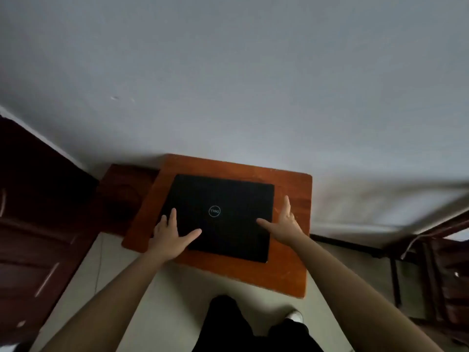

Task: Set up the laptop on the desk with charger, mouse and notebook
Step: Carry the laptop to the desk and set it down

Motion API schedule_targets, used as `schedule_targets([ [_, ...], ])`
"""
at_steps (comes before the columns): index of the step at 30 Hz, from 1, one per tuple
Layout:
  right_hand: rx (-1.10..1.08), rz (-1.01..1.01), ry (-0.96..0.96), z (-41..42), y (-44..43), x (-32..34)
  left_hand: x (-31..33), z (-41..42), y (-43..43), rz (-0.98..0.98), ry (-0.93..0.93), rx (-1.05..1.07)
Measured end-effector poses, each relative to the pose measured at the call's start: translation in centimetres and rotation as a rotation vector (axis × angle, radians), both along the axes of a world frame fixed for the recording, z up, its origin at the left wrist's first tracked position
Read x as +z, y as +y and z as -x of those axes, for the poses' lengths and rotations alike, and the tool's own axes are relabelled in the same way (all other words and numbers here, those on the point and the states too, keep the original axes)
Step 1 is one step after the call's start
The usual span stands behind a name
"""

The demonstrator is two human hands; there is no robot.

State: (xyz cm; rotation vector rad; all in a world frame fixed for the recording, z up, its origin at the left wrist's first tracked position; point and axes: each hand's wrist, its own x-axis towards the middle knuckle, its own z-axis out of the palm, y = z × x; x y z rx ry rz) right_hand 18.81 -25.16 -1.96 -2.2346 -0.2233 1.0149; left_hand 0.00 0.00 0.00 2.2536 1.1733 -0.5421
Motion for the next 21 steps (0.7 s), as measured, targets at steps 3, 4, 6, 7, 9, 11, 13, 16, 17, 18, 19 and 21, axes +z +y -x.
schedule_targets([
  [3,-0.141,-0.001,0.133,-0.2,0.9,-1.0,-1.6,-1.2,2.8,0.014,0.013,0.05],
  [4,-0.159,0.017,0.16,-0.3,1.1,-1.5,-2.0,-1.7,3.9,0.023,0.014,0.066],
  [6,-0.228,0.076,0.197,-0.8,2.0,-2.2,-3.1,-3.3,6.3,0.027,0.03,0.09],
  [7,-0.279,0.101,0.212,-0.9,2.6,-2.6,-3.8,-4.2,7.5,0.024,0.02,0.104],
  [9,-0.368,0.154,0.202,-0.7,3.8,-3.5,-5.3,-5.6,9.3,0.018,0.004,0.154],
  [11,-0.424,0.207,0.182,-0.3,5.1,-4.1,-6.7,-6.5,10.4,0.012,-0.004,0.189],
  [13,-0.467,0.248,0.162,0.2,6.3,-4.7,-7.7,-7.0,10.7,-0.015,0.0,0.176],
  [16,-0.522,0.313,0.129,1.0,8.0,-5.5,-8.8,-7.7,11.0,-0.053,-0.035,0.188],
  [17,-0.524,0.344,0.125,1.3,8.5,-5.5,-9.0,-7.8,11.0,-0.054,-0.052,0.202],
  [18,-0.52,0.38,0.129,1.4,9.0,-5.8,-9.3,-7.9,11.1,-0.053,-0.057,0.204],
  [19,-0.503,0.417,0.136,1.4,9.5,-5.7,-9.3,-8.0,11.2,-0.053,-0.052,0.204],
  [21,-0.483,0.466,0.158,1.2,9.9,-5.6,-9.5,-8.2,11.3,-0.048,-0.035,0.206],
])
